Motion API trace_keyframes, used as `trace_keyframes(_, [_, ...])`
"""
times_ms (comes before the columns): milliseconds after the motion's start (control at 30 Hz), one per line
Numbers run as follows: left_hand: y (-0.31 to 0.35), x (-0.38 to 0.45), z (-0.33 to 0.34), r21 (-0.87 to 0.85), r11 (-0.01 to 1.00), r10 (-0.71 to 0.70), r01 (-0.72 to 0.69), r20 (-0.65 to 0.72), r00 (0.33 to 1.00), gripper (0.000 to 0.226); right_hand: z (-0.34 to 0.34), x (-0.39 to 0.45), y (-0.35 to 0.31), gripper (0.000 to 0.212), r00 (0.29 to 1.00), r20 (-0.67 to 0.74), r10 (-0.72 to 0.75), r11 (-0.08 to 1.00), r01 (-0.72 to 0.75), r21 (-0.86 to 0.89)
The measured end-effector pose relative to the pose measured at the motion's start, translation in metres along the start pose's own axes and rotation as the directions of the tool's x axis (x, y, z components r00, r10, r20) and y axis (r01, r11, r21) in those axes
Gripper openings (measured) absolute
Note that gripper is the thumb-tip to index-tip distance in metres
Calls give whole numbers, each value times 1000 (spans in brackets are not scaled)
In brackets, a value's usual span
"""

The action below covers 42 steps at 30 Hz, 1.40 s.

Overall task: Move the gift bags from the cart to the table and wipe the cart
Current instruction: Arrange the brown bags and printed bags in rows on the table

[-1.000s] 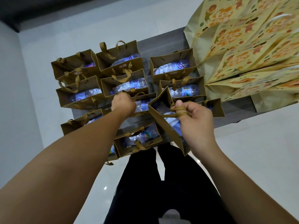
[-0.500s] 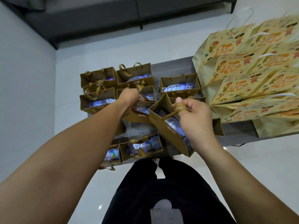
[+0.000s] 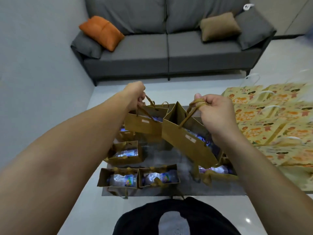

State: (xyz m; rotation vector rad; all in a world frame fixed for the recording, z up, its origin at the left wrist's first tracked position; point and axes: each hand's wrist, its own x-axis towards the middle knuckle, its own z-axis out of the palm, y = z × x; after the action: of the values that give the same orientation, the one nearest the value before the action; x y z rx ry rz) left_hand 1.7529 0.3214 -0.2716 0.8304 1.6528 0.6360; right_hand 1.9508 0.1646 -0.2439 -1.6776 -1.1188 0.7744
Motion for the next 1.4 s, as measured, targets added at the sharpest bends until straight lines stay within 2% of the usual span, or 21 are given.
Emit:
trace_keyframes(167, [3, -16, -48, -58, 997, 52, -53, -25, 998, 13, 20, -12, -21, 45, 999, -3, -44, 996, 44, -76])
trace_keyframes(267, [0, -23, -72, -149, 983, 102, -104, -26, 994, 7, 38, -15, -23, 43, 998, 42, -38, 985, 44, -165])
trace_keyframes(433, [-19, -26, -105, -240, 957, 149, -165, -81, 985, 29, 66, -18, -11, 35, 989, 148, -9, 955, 52, -293])
trace_keyframes(533, [-29, -25, -121, -280, 950, 113, -138, -104, 988, 35, 83, -16, 4, 29, 968, 252, 1, 930, 92, -357])
trace_keyframes(700, [-38, -23, -135, -330, 936, 59, -120, -188, 980, 29, 111, 3, 38, 22, 904, 424, 64, 867, 160, -471])
trace_keyframes(933, [-43, -12, -142, -392, 918, -64, -58, -291, 955, 27, 152, 35, 87, 20, 793, 575, 202, 803, 202, -561])
trace_keyframes(1100, [-48, -1, -137, -397, 918, -158, 2, -360, 920, 25, 174, 52, 124, 7, 749, 607, 265, 768, 216, -602])
trace_keyframes(1200, [-48, 5, -135, -403, 915, -197, 27, -388, 901, 26, 182, 57, 144, 10, 738, 595, 319, 748, 189, -636])
trace_keyframes(1300, [-46, 8, -127, -393, 919, -199, 33, -389, 899, 29, 186, 57, 160, 9, 724, 588, 361, 708, 197, -678])
trace_keyframes(1400, [-44, 10, -119, -360, 932, -175, 28, -383, 907, 30, 183, 51, 169, 4, 678, 599, 427, 688, 187, -702])
